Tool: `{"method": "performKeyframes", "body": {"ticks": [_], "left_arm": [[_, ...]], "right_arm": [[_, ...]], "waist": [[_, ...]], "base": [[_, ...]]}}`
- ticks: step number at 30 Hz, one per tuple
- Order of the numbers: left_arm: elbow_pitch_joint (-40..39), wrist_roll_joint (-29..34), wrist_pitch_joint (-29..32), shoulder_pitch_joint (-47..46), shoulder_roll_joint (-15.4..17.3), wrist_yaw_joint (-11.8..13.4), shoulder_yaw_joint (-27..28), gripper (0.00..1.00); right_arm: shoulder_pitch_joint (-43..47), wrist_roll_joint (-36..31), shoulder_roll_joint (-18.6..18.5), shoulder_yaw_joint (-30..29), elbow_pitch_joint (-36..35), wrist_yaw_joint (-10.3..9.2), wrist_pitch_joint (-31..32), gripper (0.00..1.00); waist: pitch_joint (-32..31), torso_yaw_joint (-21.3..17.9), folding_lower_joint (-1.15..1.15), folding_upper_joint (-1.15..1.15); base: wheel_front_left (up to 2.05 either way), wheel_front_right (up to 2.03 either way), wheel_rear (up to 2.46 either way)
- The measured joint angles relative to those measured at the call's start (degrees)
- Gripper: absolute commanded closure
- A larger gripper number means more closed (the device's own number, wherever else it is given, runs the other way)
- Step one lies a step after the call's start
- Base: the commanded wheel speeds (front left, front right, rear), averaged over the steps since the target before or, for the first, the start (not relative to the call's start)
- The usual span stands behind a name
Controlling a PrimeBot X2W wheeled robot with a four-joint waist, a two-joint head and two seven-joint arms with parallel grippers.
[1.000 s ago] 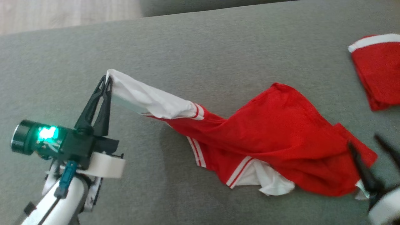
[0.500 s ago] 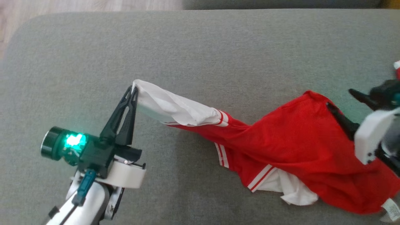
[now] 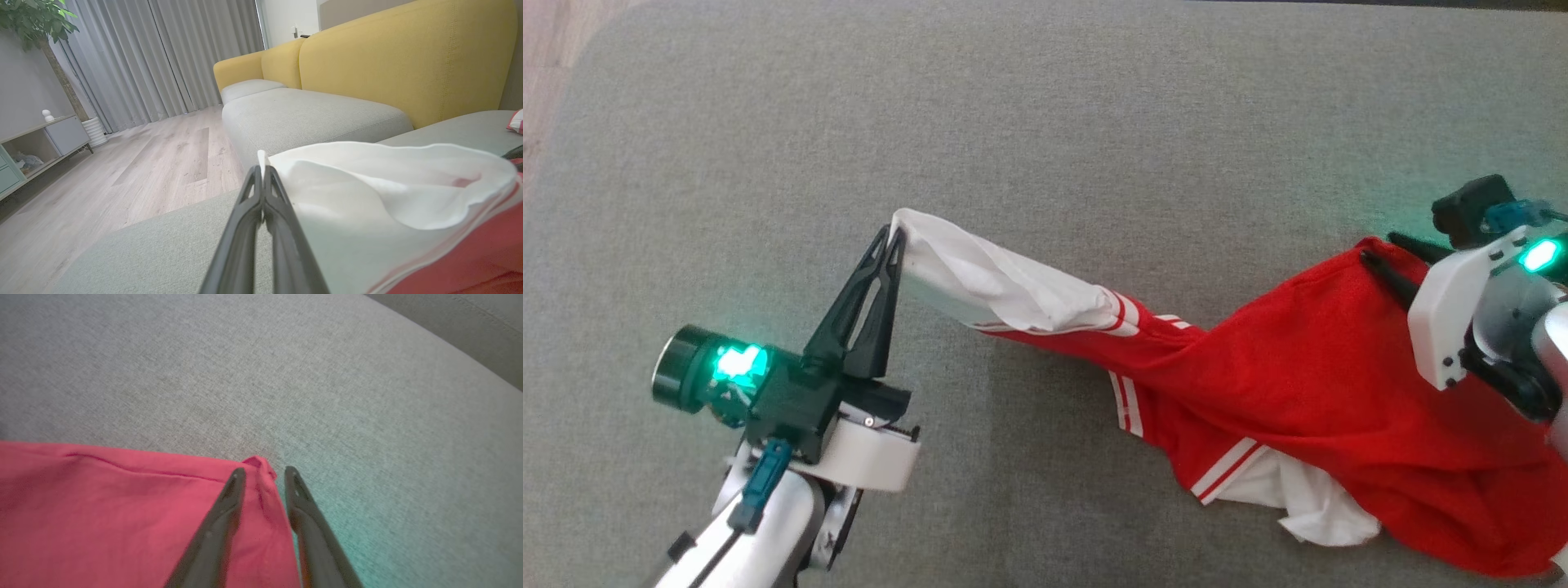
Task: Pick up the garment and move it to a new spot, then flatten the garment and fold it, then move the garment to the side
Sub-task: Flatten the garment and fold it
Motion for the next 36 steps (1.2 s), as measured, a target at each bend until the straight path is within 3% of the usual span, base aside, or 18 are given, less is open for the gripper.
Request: {"method": "performKeyframes", "body": {"ticks": [1,4,9,15,23,26,29,33,36], "left_arm": [[0.1,0.0,-0.1,-0.1,0.0,0.0,0.0,1.00],[0.5,0.0,-0.4,-0.2,-0.1,0.0,-0.1,1.00],[1.0,-0.7,-0.9,-0.3,0.0,0.0,0.1,1.00],[3.3,-0.9,-1.9,-6.5,0.8,-2.9,1.1,1.00],[14.4,0.2,-5.2,-36.9,0.3,-11.3,4.4,1.00],[24.6,3.0,-7.5,-54.1,-0.4,-13.7,5.8,1.00],[31.1,5.4,-9.0,-65.1,-1.4,-14.8,6.1,1.00],[35.6,6.3,-10.4,-73.9,-2.9,-17.6,6.1,1.00],[37.1,6.0,-10.5,-73.4,-3.0,-19.4,5.8,1.00]], "right_arm": [[-0.5,0.8,0.0,0.9,0.7,0.00,0.0,0.69],[-1.2,3.0,0.0,2.2,1.9,0.00,-2.0,1.00],[-3.1,7.5,1.6,1.3,3.4,0.00,-6.1,1.00],[-6.9,13.1,2.4,-3.8,5.3,0.00,-9.7,1.00],[-24.2,15.1,2.1,-13.2,9.7,0.00,-14.7,1.00],[-34.0,11.5,2.1,-16.1,12.2,0.00,-18.1,1.00],[-40.1,8.4,2.3,-17.2,13.7,0.00,-20.9,1.00],[-45.3,5.0,2.3,-18.1,15.6,0.00,-24.1,1.00],[-45.2,4.8,3.0,-17.5,16.5,0.00,-24.9,1.00]], "waist": [[0.0,0.1,0.00,0.00],[0.0,0.1,0.00,0.00],[-0.4,-0.4,-0.01,0.00],[-0.3,-1.3,-0.01,0.00],[2.3,-3.3,0.00,0.00],[4.5,-4.9,0.00,0.00],[6.4,-6.1,0.00,0.00],[9.0,-7.1,0.00,0.00],[10.5,-7.7,0.00,0.00]], "base": [[0.00,0.00,0.00],[0.00,0.00,0.00],[0.00,0.00,0.00],[0.00,0.00,0.00],[0.00,0.00,0.00],[0.00,0.00,0.00],[0.00,0.00,0.00],[0.00,0.00,0.00],[0.00,0.00,0.00]]}}
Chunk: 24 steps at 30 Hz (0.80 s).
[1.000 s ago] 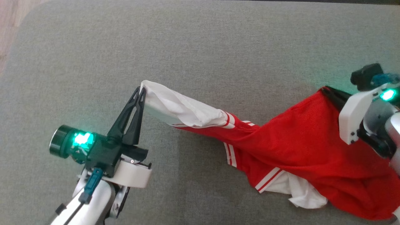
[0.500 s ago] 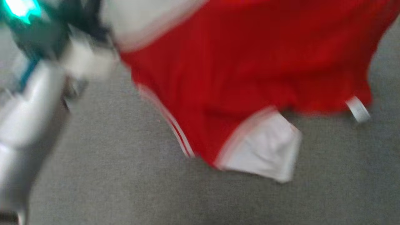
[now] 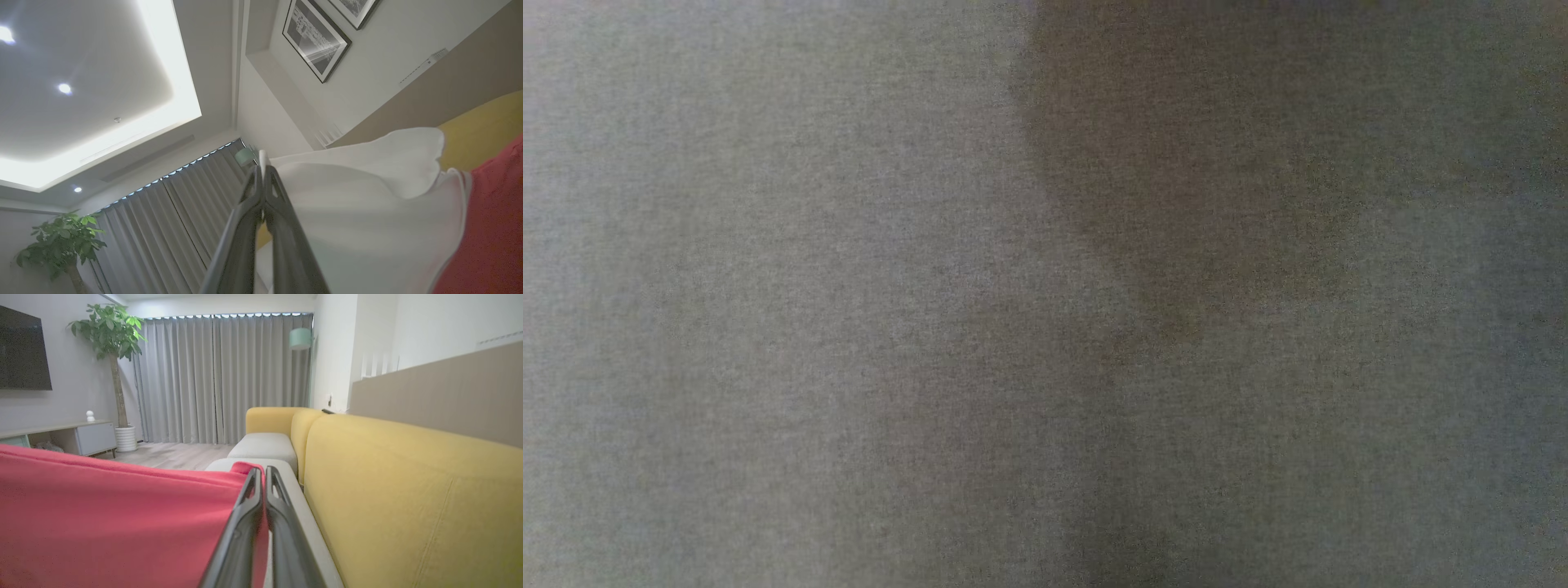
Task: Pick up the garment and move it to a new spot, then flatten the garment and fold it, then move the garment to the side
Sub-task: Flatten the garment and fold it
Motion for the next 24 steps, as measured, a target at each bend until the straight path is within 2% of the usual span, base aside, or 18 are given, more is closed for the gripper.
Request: {"method": "performKeyframes", "body": {"ticks": [3,7,12,18,24], "left_arm": [[-0.7,-1.9,0.0,6.2,0.2,-0.4,-0.1,1.00],[-5.8,-4.5,0.0,22.3,1.2,-0.3,-0.1,1.00],[-17.0,-7.3,0.0,46.3,2.4,2.3,0.7,1.00],[-25.3,-8.0,0.0,70.9,3.3,3.8,-1.2,1.00],[-31.3,-8.9,0.1,84.9,2.8,6.7,-1.5,1.00]], "right_arm": [[3.2,0.9,0.9,1.3,0.2,0.00,-1.1,1.00],[12.7,2.9,2.1,3.0,0.4,0.00,-2.4,1.00],[26.7,4.9,2.5,3.6,-1.2,0.00,-6.0,1.00],[43.4,6.7,2.6,-0.6,-4.3,0.00,-9.1,1.00],[59.1,4.9,4.2,-6.9,-7.3,0.00,-9.8,1.00]], "waist": [[0.8,-0.1,0.01,0.00],[0.3,0.4,-0.01,0.00],[-1.7,0.7,-0.02,0.00],[-5.4,1.1,-0.03,0.00],[-9.7,0.9,-0.03,0.00]], "base": [[0.00,0.00,0.00],[0.00,0.00,0.00],[0.00,0.00,0.00],[0.00,0.00,0.00],[0.00,0.00,0.00]]}}
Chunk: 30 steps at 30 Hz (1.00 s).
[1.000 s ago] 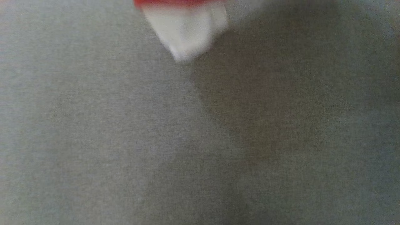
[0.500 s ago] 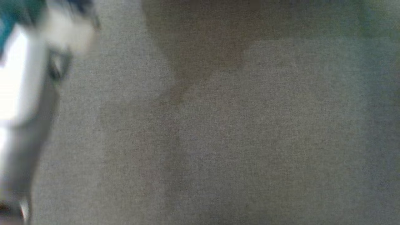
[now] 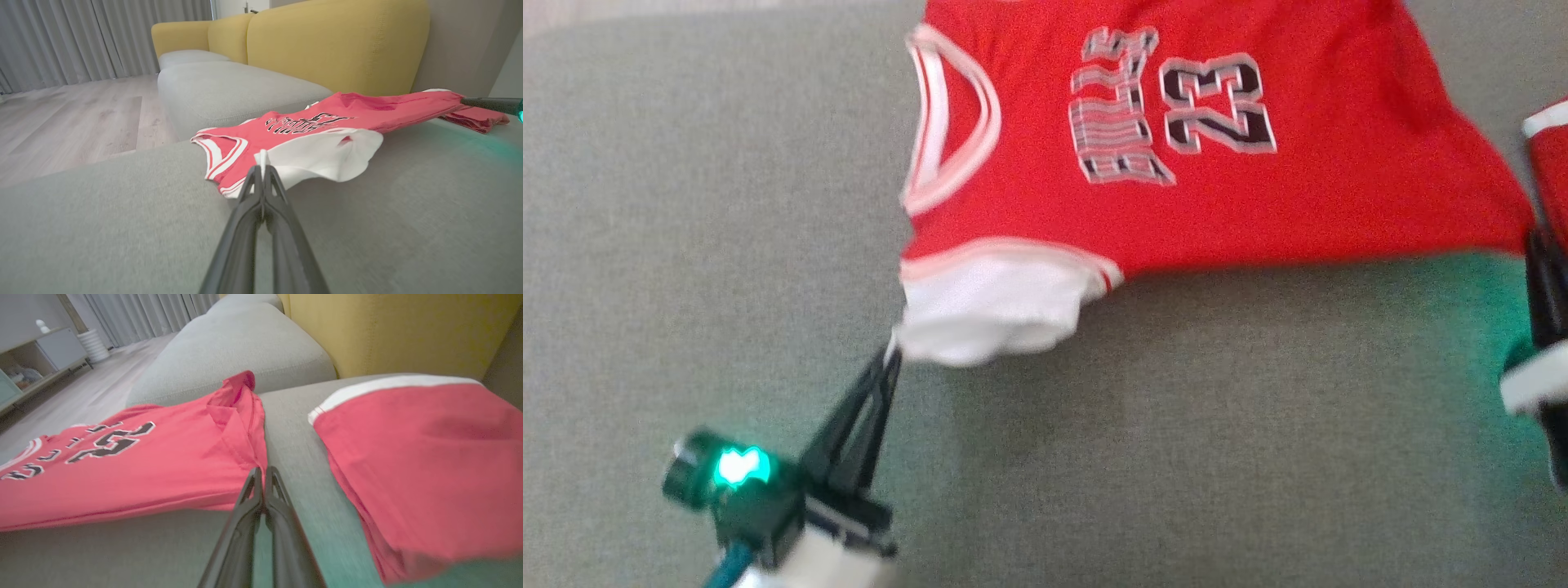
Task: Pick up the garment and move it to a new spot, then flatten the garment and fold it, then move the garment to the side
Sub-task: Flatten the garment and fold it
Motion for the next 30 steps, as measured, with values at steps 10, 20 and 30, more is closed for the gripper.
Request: {"method": "performKeyframes", "body": {"ticks": [10,20,30], "left_arm": [[-5.6,-2.4,0.0,9.8,1.6,0.2,1.2,1.00],[-4.5,-0.9,1.0,-1.5,2.0,-2.9,1.1,1.00],[5.1,0.1,1.1,-21.1,-0.6,-7.8,0.3,1.00]], "right_arm": [[14.6,-5.4,2.2,-8.0,-7.7,0.00,1.0,1.00],[12.7,-11.4,6.4,-14.3,-13.9,0.00,9.1,1.00],[1.1,-17.1,9.5,-17.6,-12.2,0.00,14.8,1.00]], "waist": [[-4.3,-0.9,0.00,0.00],[-2.3,-0.9,0.02,0.00],[2.9,-0.8,0.03,0.00]], "base": [[0.00,0.00,0.00],[0.00,0.00,0.00],[0.00,0.00,0.00]]}}
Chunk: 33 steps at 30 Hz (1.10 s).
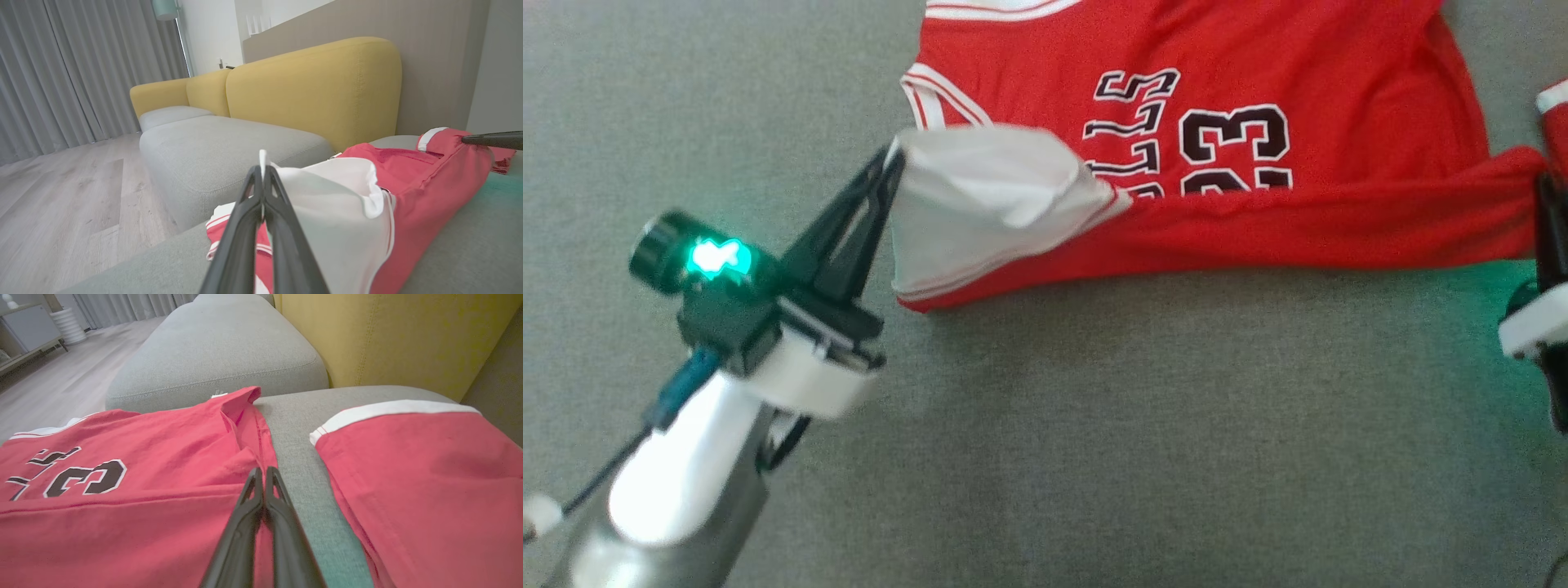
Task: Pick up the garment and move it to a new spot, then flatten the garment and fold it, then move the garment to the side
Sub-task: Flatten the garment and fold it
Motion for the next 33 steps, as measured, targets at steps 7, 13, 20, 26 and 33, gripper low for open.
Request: {"method": "performKeyframes", "body": {"ticks": [7,13,20,26,33], "left_arm": [[7.4,0.4,-0.3,-9.1,-1.6,-1.3,-1.4,1.00],[12.8,1.1,-0.8,-13.6,-2.7,-1.9,-2.5,0.96],[15.9,-1.1,-1.1,-15.1,-6.9,-1.9,-0.1,0.00],[12.0,-2.1,-1.1,-6.5,-10.4,2.6,6.3,0.00],[10.9,-3.1,-1.1,8.5,-13.6,3.3,7.6,0.00]], "right_arm": [[-7.5,-3.2,1.3,-0.2,3.6,0.00,1.1,1.00],[-11.9,-4.8,1.3,0.5,7.4,0.00,0.4,1.00],[-14.7,-4.6,1.7,2.4,10.2,0.00,-3.1,0.00],[-14.3,-3.1,2.3,3.8,11.5,0.00,-6.9,0.00],[-11.5,-1.4,2.5,4.6,13.0,0.00,-9.2,0.00]], "waist": [[3.7,-0.1,0.00,0.00],[5.9,-0.1,0.00,0.00],[6.6,0.5,0.00,0.00],[4.7,0.2,-0.01,0.00],[2.4,-0.5,-0.02,0.00]], "base": [[0.00,0.00,0.00],[0.00,0.00,0.00],[0.00,0.00,0.00],[0.00,0.00,0.00],[0.00,0.00,0.00]]}}
